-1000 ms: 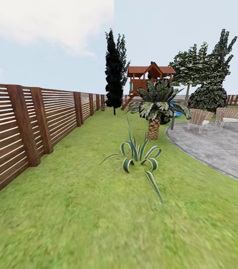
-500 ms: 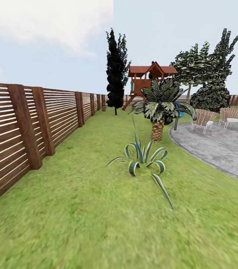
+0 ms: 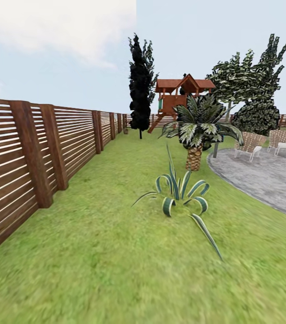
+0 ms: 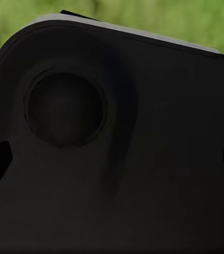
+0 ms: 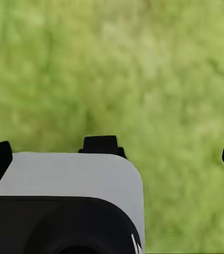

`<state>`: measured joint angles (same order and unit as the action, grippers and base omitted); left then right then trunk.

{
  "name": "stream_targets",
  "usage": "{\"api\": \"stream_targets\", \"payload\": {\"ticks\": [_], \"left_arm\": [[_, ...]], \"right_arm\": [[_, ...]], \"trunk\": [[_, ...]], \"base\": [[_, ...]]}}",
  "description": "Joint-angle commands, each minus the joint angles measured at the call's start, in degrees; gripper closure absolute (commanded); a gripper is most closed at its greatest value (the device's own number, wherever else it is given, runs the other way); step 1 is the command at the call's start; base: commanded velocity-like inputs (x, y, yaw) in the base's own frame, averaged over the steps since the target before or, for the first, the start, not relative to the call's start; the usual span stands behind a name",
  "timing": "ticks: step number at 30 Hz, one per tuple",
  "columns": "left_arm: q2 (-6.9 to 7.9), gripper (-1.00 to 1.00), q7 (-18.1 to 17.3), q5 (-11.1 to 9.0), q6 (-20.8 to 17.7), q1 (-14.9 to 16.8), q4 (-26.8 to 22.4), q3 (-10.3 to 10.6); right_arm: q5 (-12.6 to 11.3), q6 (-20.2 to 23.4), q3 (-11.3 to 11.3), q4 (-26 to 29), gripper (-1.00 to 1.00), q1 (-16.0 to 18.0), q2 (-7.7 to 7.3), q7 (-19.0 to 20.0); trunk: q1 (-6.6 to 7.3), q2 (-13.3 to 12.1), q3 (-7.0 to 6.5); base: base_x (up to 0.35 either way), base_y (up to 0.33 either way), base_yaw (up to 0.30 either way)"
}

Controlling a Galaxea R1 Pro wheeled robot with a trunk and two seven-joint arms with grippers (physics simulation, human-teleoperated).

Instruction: Take the three Easter eggs out of the wicker basket on the lawn in the garden, then place them on the lawn next to a single tree (choose any tree) so that all three eggs are next to the same tree and none are left in the basket.

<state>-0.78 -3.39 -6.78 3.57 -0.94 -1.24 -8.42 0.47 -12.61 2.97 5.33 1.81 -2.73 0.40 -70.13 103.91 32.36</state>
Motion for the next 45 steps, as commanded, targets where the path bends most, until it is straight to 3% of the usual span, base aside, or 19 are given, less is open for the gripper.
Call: {"api": "stream_targets", "payload": {"ticks": [1,45], "left_arm": [[-0.01,-1.00,-0.3,-0.6,0.0,0.0,-0.1,-0.2],[-0.10,-1.00,-0.3,-0.6,0.0,0.0,-0.1,-0.2]], "right_arm": [[0.1,-0.2,0.3,-0.1,-1.00,0.0,0.00,0.0],[0.1,-0.2,0.3,-0.1,-1.00,0.0,-0.03,0.0]], "trunk": [[-0.02,0.0,0.05],[-0.02,0.0,0.05]], "base": [[0.250,0.263,0.000],[0.255,0.252,0.000]]}}
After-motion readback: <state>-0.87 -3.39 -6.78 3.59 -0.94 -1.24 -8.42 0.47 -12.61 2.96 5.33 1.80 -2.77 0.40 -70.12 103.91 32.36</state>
